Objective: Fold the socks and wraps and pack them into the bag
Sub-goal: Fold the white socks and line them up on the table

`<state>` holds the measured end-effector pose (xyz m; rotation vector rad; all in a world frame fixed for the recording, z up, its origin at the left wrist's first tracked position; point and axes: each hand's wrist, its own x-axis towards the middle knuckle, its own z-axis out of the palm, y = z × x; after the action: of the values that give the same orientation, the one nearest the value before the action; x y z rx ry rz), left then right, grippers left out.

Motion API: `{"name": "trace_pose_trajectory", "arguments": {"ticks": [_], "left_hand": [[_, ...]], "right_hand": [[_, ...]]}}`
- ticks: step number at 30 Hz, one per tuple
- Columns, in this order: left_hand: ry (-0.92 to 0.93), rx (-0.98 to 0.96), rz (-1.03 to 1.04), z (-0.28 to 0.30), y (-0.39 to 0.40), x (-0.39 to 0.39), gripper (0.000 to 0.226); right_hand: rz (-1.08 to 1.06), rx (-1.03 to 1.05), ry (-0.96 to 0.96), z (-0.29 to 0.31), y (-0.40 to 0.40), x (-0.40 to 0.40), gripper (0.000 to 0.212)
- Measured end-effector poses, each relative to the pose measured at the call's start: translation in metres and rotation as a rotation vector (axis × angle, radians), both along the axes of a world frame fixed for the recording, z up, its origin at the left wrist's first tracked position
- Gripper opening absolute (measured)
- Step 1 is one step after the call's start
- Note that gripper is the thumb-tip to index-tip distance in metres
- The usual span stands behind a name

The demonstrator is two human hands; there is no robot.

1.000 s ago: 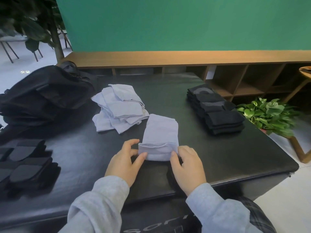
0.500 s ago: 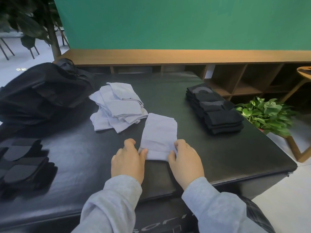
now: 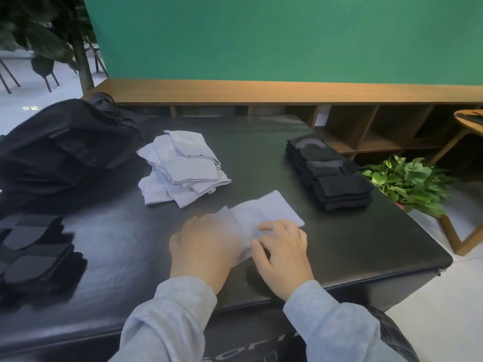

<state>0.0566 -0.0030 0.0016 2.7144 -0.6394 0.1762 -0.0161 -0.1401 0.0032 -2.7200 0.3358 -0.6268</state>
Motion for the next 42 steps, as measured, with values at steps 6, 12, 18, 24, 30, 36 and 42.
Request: {"name": "trace_pose_trajectory", "arguments": {"ticks": [6, 12, 18, 24, 30, 36, 42], "left_hand": [[-0.132, -0.23, -0.162, -0.003, 0.004, -0.004, 0.043], [-0.279, -0.223, -0.229, -0.015, 0.006, 0.0, 0.014], [-0.199, -0.179, -0.104, -0.017, 0.005, 0.003, 0.028], [0.039, 0.057, -0.1, -0.004, 0.0, 0.0, 0.074], [-0.014, -0.013, -0.214, -0.004, 0.003, -0.001, 0.079], [-0.182, -0.125, -0.497, -0.013, 0.013, -0.012, 0.042], [-0.173, -0.063, -0.575, -0.022, 0.019, -0.021, 0.06]], "right_hand": [[-0.195, 0.061, -0.165, -0.004, -0.001, 0.002, 0.038], [-0.328, 0.024, 0.141, -0.001, -0.004, 0.003, 0.03], [-0.336, -0.069, 0.215, 0.008, -0.007, -0.012, 0.029], [-0.21, -0.081, 0.276, 0.019, 0.005, -0.03, 0.029], [-0.016, 0.036, 0.236, 0.016, 0.011, -0.039, 0.067], [0.057, 0.099, 0.439, 0.017, -0.012, -0.051, 0.068], [0.251, 0.114, 0.415, 0.016, -0.011, -0.054, 0.073]]}}
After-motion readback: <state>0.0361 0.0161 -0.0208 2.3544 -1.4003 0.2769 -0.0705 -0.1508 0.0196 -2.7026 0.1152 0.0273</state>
